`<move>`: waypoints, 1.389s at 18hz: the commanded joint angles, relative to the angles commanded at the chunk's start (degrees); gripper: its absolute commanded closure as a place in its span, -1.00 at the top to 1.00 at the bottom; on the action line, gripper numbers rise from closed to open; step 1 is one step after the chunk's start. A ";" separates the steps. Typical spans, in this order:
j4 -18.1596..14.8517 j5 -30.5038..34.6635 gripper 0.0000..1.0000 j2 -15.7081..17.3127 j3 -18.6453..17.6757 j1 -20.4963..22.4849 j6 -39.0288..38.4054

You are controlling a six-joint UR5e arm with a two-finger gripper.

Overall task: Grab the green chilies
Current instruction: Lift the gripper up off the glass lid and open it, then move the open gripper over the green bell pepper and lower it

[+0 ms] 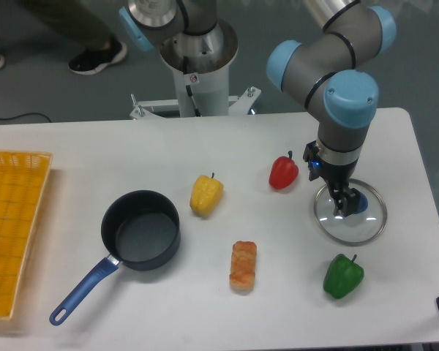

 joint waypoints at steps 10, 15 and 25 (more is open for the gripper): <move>0.61 -0.35 1.00 -0.53 -0.70 0.09 -2.79; 0.79 -0.35 1.00 -1.84 -0.27 -0.70 -19.91; 4.30 -0.35 1.00 -6.85 4.30 -1.05 -31.29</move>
